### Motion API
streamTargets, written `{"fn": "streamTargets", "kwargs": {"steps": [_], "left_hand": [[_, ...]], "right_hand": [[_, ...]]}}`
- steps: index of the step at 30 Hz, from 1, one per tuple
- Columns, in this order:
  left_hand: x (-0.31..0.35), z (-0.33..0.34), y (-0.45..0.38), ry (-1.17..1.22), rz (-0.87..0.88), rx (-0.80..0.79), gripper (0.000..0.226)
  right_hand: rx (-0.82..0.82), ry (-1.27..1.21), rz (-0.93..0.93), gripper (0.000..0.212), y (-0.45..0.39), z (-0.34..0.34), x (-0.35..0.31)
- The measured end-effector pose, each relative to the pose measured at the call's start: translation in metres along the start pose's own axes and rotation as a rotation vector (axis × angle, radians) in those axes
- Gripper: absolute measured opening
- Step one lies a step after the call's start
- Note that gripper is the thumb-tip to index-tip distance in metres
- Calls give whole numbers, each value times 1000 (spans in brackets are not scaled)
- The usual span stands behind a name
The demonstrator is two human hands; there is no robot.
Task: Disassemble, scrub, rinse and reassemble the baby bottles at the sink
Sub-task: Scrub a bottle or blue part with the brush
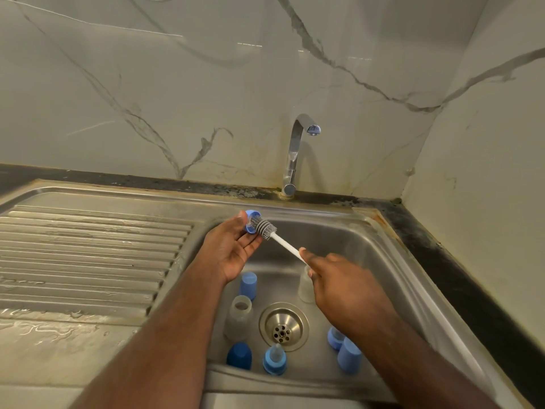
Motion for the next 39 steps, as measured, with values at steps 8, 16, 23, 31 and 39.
{"fn": "streamTargets", "kwargs": {"steps": [8, 16, 23, 31, 39], "left_hand": [[4, 7, 4, 33, 16, -50, 19], [1, 0, 1, -16, -17, -24, 10], [-2, 5, 4, 17, -42, -30, 30], [-5, -3, 3, -77, -35, 29, 34], [-3, -3, 1, 13, -54, 5, 41]], "right_hand": [[-195, -826, 326, 37, 11, 11, 16], [-169, -434, 123, 40, 9, 6, 2], [-77, -124, 14, 45, 3, -3, 5], [-47, 3, 24, 48, 1, 5, 4], [-80, -413, 114, 41, 5, 0, 9]]}}
Point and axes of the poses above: each hand's wrist, its own y-axis away from the middle knuckle, its own z-axis out of the palm, x = y × z, the point moved 9 cm from there along -y, towards the middle knuckle, and after that the axes turned 7 degrees about x, right-handed, at the moved point
